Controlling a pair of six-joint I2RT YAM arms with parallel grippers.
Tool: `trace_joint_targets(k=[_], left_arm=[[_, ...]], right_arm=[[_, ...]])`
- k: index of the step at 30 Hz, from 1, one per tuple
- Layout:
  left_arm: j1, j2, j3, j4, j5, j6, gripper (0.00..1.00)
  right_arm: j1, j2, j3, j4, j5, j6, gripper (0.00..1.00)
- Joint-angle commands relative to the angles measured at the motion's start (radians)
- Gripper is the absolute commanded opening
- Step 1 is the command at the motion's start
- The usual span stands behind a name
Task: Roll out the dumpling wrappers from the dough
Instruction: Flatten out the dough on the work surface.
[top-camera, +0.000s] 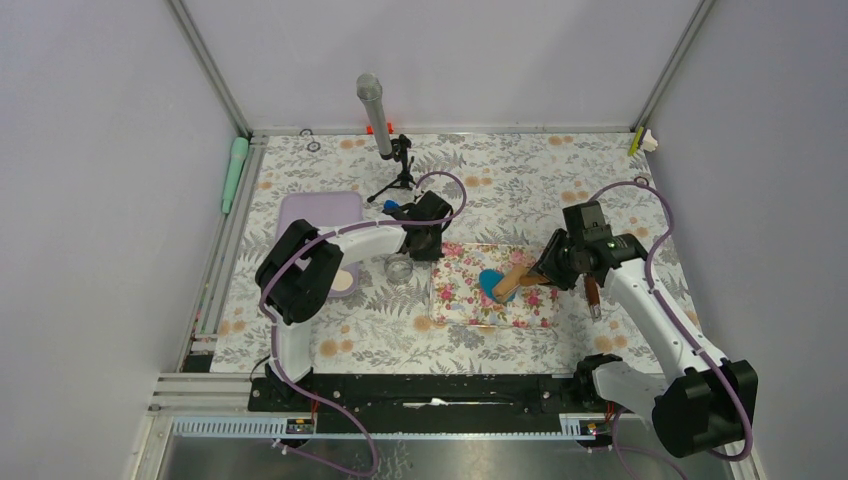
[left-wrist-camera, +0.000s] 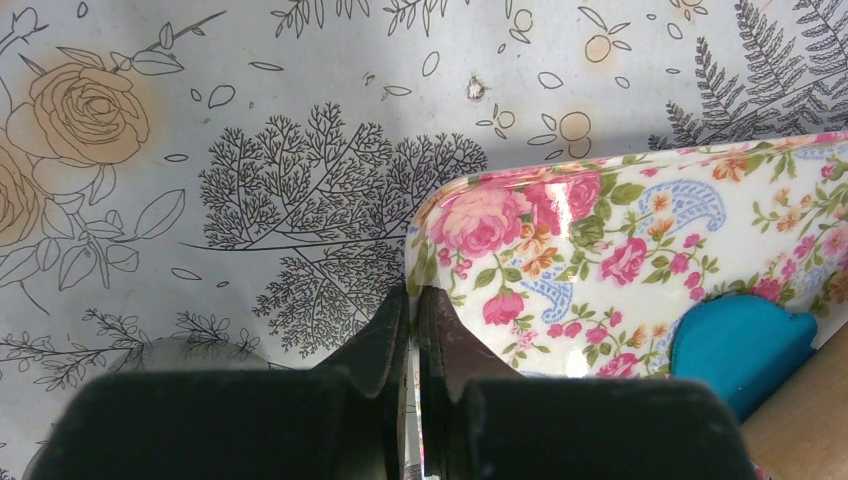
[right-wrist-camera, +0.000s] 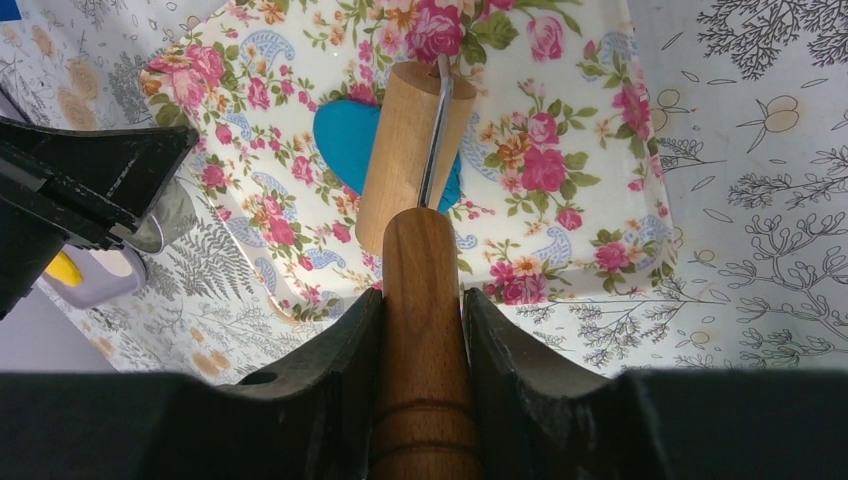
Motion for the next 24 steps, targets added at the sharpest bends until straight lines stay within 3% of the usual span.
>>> trace_joint_targets(k=[1, 18, 24], left_arm=[[0.02, -0.031, -0.022, -0.076, -0.083, 0.047, 0.0], [0.026, -0.029, -0.018, -0.082, -0.079, 0.047, 0.0], [0.026, -0.032, -0.015, -0.084, -0.075, 0.052, 0.0]], right_arm=[[-0.021, 0.011, -0.01, -0.201, 0.183, -0.056, 0.0], [-0.021, -0.045, -0.004, -0.278, 0.24, -0.059, 0.0], [-0.018, -0.038, 0.03, -0.252, 0.18, -0.052, 0.0]])
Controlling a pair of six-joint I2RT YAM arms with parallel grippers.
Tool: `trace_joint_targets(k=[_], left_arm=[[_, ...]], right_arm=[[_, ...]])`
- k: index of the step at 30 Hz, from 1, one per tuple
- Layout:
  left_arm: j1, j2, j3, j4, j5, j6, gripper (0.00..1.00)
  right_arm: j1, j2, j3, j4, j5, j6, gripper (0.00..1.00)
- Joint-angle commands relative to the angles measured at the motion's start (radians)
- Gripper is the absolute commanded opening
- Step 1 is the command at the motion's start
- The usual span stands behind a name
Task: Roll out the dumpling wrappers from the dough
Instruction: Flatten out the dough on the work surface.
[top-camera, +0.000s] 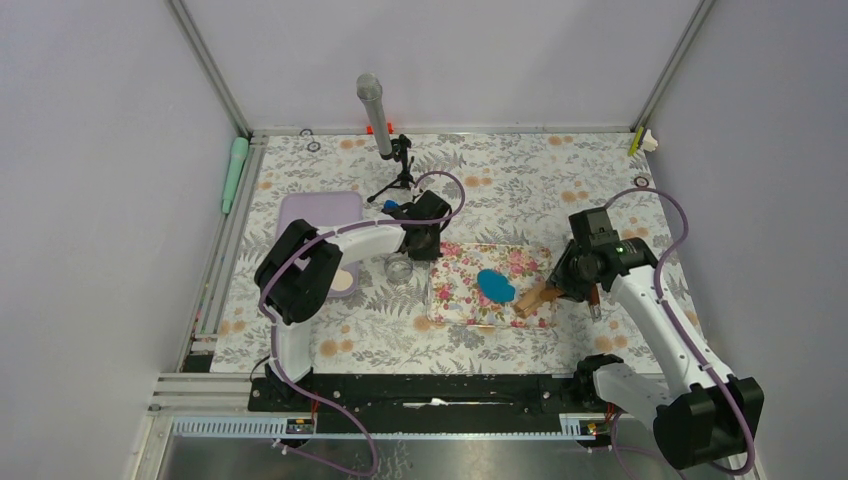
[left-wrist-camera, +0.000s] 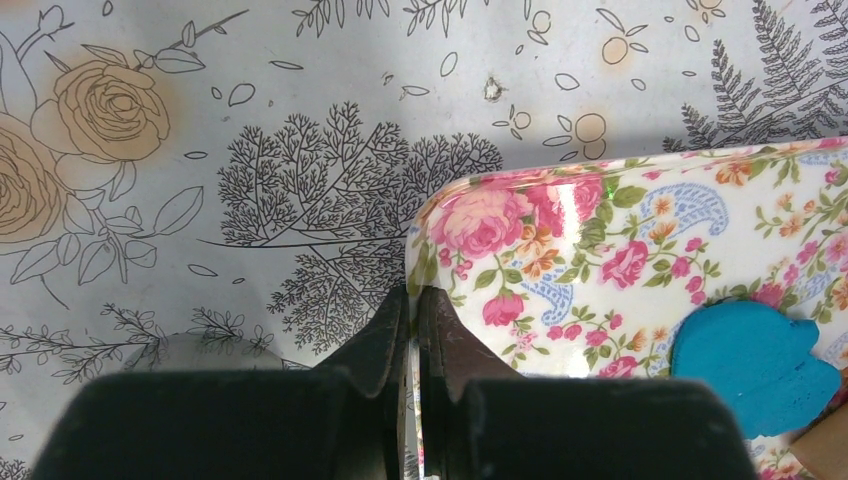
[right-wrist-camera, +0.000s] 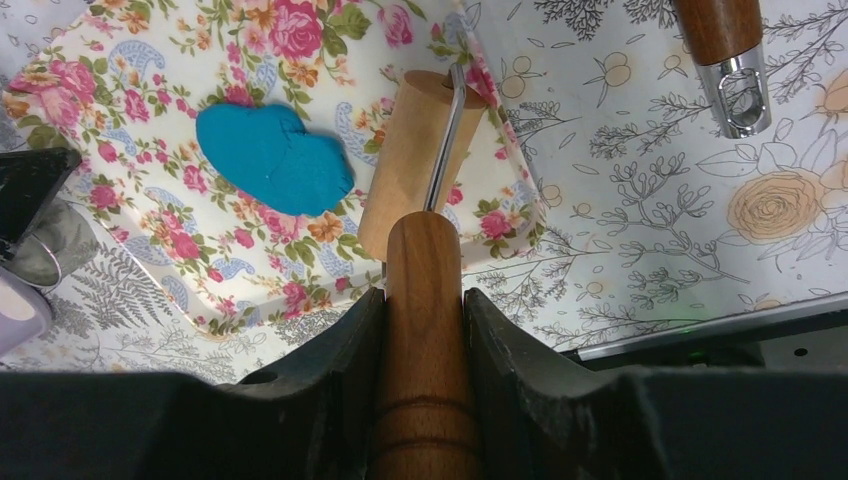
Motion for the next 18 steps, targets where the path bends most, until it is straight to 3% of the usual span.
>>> trace_joint_targets(k=[1, 5, 9, 18], left_arm=[[0.02, -0.031, -0.015, -0.073, -0.069, 0.053, 0.0], [0.019, -0.029, -0.011, -0.075, -0.064, 0.052, 0.0], [0.02, -0.024, -0.003, -0.08, -0.059, 0.054, 0.0], [0.018, -0.029, 0.004, -0.089, -0.046, 0.07, 0.0]], right_arm=[[-0.003, 0.02, 0.057, -0.104, 0.042, -0.031, 0.0], [0.018, 0.051, 0.226, -0.094, -0.055, -0.031, 0.0], [0.161, 0.157, 0.315, -0.072, -0.049, -0.036, 0.0], [0.171, 0.206, 0.202, 0.021, -0.091, -0.046, 0.0]])
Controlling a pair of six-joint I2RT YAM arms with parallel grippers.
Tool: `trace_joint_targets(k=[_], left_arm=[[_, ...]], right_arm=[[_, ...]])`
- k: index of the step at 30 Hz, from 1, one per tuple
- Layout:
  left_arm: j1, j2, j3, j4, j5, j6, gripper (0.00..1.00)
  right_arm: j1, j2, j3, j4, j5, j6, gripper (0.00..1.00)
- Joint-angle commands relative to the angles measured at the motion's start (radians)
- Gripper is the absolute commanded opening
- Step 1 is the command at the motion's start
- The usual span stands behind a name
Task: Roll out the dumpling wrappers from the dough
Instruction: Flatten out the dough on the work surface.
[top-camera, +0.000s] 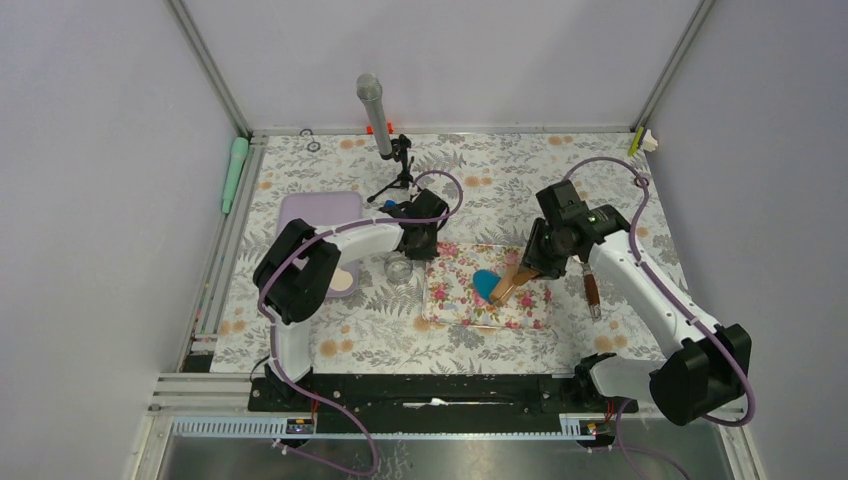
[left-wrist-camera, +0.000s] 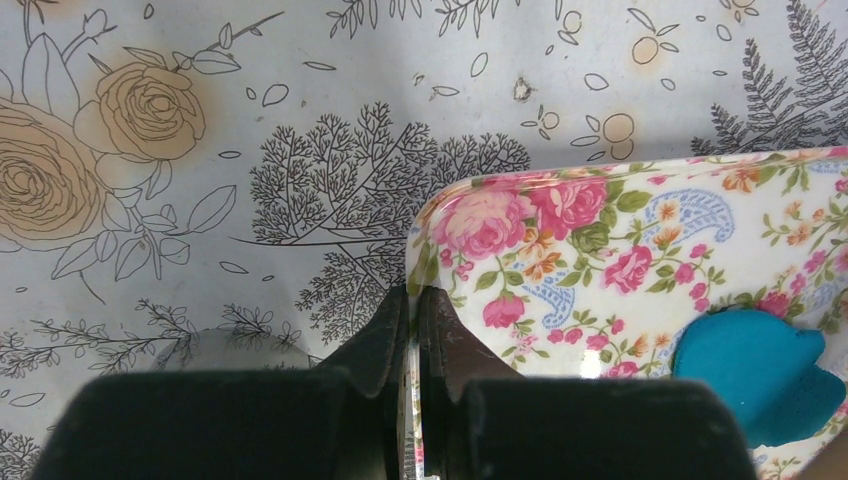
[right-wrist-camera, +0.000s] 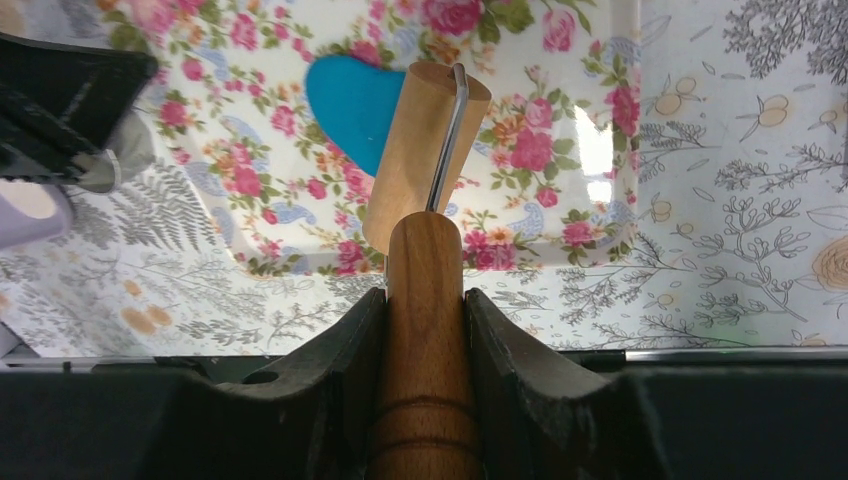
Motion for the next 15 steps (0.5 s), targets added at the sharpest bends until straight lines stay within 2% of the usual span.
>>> trace_joint_targets(k=[1, 7, 15], left_arm=[[0.007, -0.027, 0.006, -0.074, -0.041, 0.05, 0.0], [0.007, -0.022, 0.008, -0.073, -0.027, 0.046, 0.0], [0.005, -0.023, 0.01, -0.068, -0.015, 0.051, 0.0]], right_arm=[[0.004, -0.01, -0.068, 0.039, -0.022, -0.007, 0.0], [0.005, -0.003, -0.162, 0.088, 0.0, -0.005, 0.0], [0.009, 0.052, -0.193, 0.132, 0.023, -0.006, 0.0]])
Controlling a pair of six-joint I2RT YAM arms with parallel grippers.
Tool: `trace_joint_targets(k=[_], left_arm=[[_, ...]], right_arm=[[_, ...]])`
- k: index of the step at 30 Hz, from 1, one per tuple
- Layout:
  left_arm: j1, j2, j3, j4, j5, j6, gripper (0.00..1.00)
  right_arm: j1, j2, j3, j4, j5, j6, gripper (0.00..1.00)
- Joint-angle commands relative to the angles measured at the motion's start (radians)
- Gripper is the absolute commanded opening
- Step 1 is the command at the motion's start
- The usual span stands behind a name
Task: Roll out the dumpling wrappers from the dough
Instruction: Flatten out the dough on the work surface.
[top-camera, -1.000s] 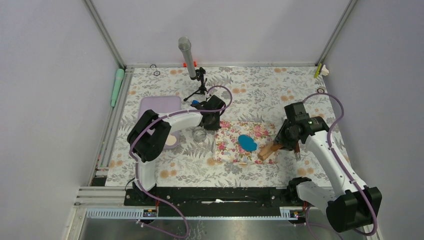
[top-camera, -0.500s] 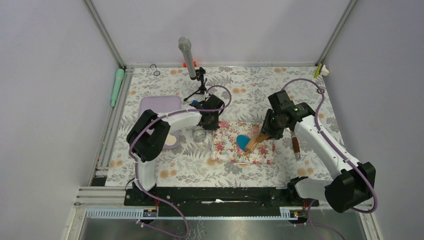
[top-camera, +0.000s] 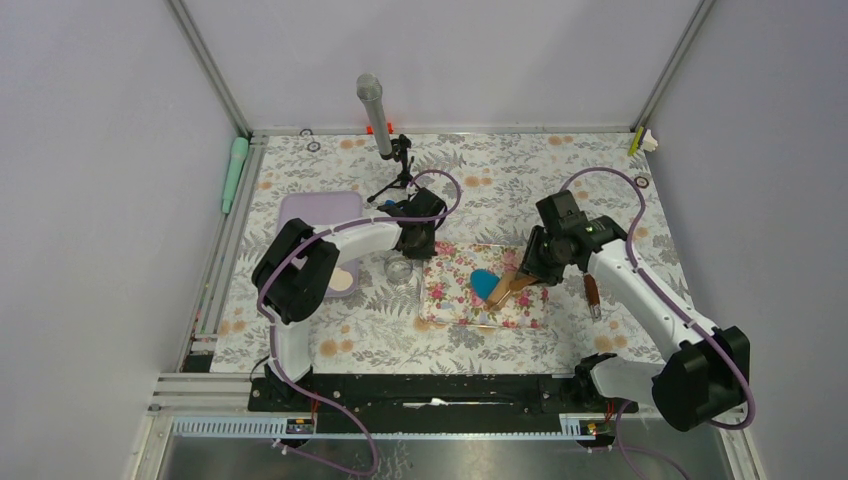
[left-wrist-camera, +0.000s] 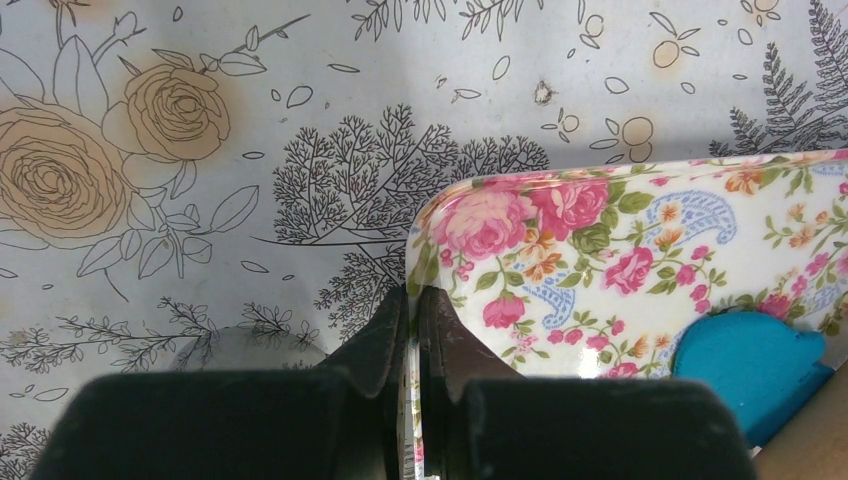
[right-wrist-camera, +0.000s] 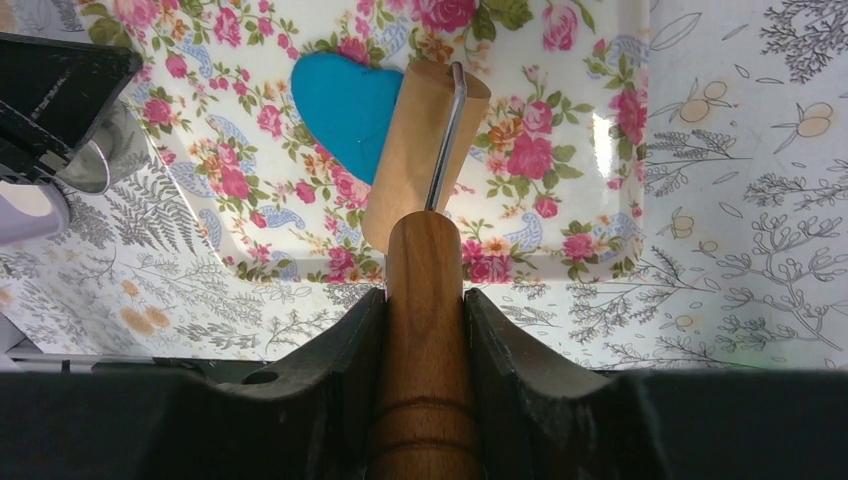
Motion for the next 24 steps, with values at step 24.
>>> trace_joint_targets(k=[24], left_arm=[[0.001, -0.019, 0.014, -0.059, -0.026, 0.036, 0.0]], right_arm=[[0.015, -0.026, -0.152, -0.114, 0.128, -0.048, 0.0]])
